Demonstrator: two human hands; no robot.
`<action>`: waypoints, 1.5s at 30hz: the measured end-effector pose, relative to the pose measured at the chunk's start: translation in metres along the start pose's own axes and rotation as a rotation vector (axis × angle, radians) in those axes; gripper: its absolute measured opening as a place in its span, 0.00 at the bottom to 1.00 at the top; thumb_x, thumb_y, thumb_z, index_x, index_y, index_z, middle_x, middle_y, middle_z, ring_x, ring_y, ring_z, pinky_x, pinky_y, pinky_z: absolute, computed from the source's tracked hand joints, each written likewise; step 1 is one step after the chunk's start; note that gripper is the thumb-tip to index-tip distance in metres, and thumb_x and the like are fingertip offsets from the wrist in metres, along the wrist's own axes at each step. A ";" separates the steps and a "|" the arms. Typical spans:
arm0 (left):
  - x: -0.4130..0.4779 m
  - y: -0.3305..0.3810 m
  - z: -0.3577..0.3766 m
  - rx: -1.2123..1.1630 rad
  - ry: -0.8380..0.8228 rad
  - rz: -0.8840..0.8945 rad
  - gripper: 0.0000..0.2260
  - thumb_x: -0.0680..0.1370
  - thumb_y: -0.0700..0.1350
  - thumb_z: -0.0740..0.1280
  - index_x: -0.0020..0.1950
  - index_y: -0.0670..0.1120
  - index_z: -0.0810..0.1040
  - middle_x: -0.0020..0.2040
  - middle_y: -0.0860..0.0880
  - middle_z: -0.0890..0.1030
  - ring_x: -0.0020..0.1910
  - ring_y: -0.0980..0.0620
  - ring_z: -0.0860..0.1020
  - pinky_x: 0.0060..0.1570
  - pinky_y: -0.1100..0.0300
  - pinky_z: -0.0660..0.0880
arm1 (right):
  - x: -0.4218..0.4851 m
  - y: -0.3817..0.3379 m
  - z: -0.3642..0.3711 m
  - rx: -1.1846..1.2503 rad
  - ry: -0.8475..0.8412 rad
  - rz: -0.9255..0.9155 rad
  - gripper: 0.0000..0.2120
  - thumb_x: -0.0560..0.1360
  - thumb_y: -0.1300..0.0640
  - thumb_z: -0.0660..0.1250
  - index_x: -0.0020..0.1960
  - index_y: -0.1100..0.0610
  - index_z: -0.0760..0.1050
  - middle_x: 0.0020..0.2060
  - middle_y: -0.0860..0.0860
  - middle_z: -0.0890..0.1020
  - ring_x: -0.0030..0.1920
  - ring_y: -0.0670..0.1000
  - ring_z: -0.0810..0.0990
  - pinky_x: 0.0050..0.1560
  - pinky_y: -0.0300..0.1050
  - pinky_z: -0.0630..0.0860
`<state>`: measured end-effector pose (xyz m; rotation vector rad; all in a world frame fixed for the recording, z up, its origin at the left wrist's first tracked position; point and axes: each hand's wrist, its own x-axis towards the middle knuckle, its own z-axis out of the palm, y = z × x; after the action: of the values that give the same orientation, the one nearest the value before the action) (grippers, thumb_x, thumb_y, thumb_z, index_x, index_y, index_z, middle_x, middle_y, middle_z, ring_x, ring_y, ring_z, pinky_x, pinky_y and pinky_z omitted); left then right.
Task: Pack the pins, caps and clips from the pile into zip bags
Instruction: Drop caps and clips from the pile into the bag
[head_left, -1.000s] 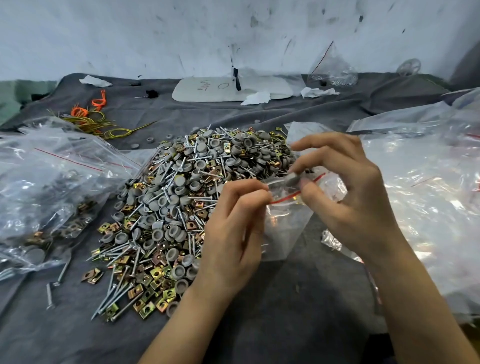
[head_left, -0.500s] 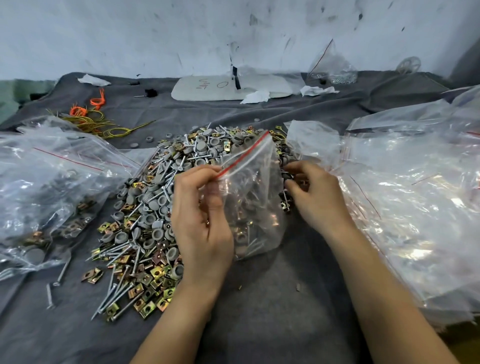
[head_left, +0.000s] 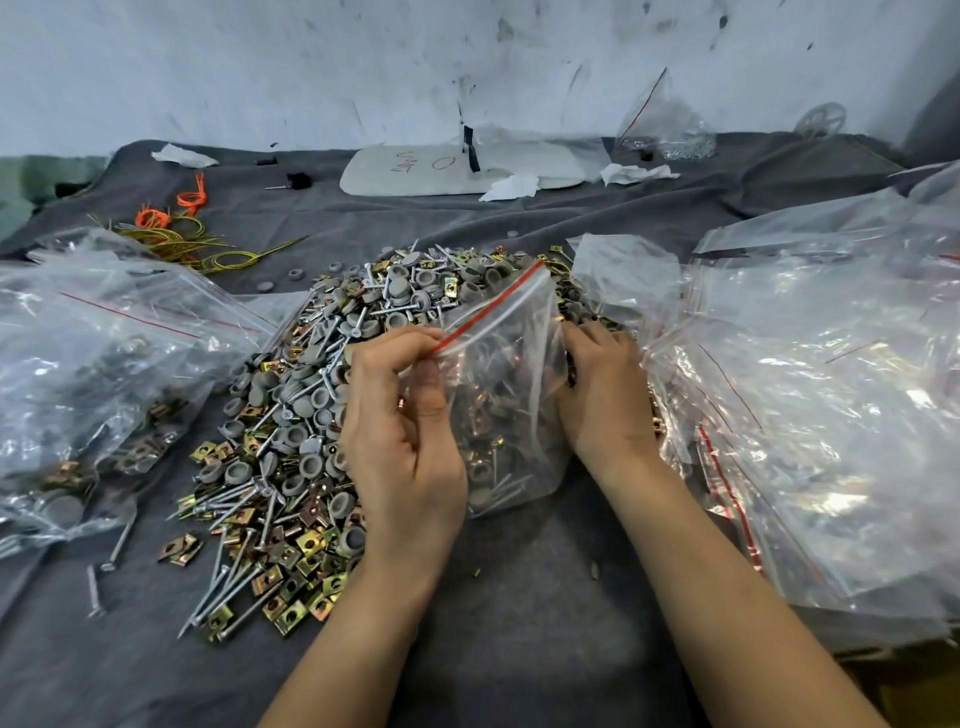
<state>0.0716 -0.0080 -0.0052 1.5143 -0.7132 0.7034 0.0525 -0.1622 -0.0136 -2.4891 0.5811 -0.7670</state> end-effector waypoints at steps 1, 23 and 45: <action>0.000 0.001 0.001 0.001 -0.003 0.004 0.09 0.82 0.41 0.57 0.56 0.55 0.69 0.52 0.47 0.76 0.51 0.47 0.77 0.53 0.48 0.75 | 0.000 0.000 0.000 -0.008 0.004 -0.002 0.13 0.78 0.57 0.66 0.62 0.54 0.76 0.57 0.53 0.77 0.59 0.57 0.69 0.51 0.46 0.67; -0.002 0.001 0.002 -0.029 -0.211 0.110 0.04 0.81 0.40 0.59 0.54 0.45 0.72 0.54 0.46 0.76 0.55 0.56 0.75 0.56 0.66 0.70 | -0.012 -0.042 -0.068 0.390 0.211 -0.394 0.09 0.78 0.58 0.63 0.51 0.60 0.81 0.48 0.54 0.82 0.53 0.57 0.77 0.53 0.49 0.73; 0.005 -0.004 -0.004 -0.023 -0.005 0.001 0.08 0.83 0.42 0.57 0.56 0.55 0.70 0.51 0.50 0.76 0.48 0.49 0.75 0.48 0.53 0.71 | 0.005 0.012 -0.024 0.037 0.080 0.128 0.08 0.77 0.60 0.67 0.55 0.57 0.80 0.50 0.53 0.83 0.52 0.54 0.79 0.52 0.46 0.76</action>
<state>0.0778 -0.0041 -0.0035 1.4955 -0.7240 0.6902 0.0386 -0.1815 -0.0009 -2.3701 0.7395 -0.8232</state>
